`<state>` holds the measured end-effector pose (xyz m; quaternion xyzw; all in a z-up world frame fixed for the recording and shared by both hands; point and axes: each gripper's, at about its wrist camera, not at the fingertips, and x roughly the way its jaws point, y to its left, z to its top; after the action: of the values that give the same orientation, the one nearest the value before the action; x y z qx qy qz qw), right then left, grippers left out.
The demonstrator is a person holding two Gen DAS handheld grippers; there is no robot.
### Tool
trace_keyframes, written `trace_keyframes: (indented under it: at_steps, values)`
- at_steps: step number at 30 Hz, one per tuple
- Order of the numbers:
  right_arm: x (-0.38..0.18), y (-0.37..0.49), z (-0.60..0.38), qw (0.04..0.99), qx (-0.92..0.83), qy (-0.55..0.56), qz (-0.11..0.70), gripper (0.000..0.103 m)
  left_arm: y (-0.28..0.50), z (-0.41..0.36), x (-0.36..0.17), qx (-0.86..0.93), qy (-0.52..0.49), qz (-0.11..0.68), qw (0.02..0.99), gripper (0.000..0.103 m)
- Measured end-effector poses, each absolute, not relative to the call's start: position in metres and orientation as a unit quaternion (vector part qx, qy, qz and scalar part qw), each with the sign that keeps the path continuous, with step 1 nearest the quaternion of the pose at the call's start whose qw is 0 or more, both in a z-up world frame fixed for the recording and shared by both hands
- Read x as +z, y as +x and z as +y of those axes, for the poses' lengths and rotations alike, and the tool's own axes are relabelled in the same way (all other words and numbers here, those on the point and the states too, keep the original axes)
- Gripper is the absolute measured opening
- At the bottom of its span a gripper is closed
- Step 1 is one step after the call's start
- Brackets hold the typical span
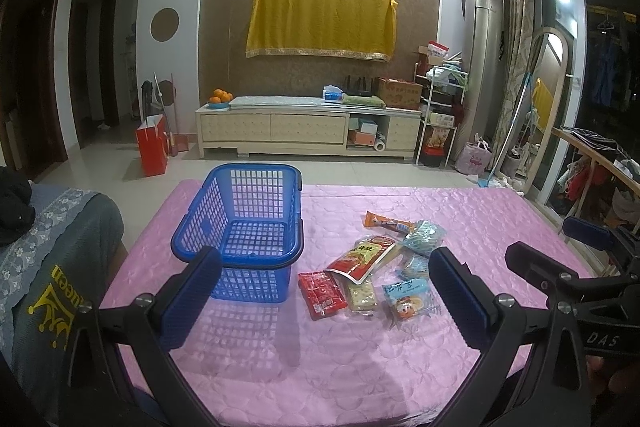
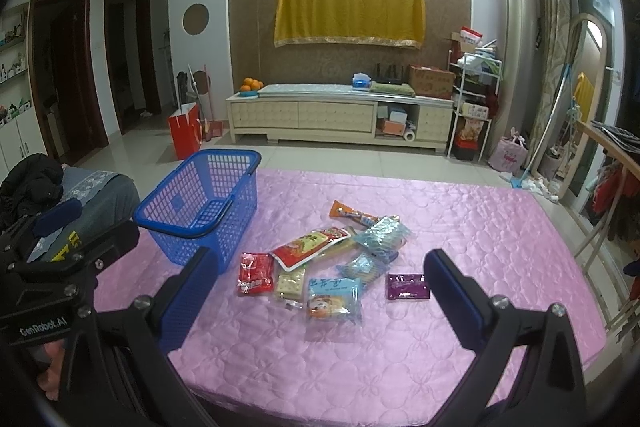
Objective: Organize snacks
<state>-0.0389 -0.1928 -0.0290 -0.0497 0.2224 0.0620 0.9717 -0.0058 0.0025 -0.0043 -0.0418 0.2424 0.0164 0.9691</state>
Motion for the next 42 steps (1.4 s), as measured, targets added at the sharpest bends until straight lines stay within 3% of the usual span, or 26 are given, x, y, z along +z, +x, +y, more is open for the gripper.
trace_keyframes:
  at_steps: [21, 31, 42]
  values:
    - [-0.018, -0.033, -0.197, 0.974, 0.051, -0.078, 0.206, 0.103, 0.008, 0.001, -0.001, -0.013, -0.034, 0.251, 0.967, 0.103]
    - [-0.030, 0.008, -0.243, 0.962, 0.041, -0.028, 0.268, 0.103, 0.053, -0.022, -0.008, -0.043, -0.020, 0.297, 0.954, 0.103]
    - [-0.077, 0.054, -0.294, 0.937, 0.024, -0.016, 0.349, 0.103, 0.117, -0.075, -0.059, -0.083, -0.028, 0.388, 0.917, 0.103]
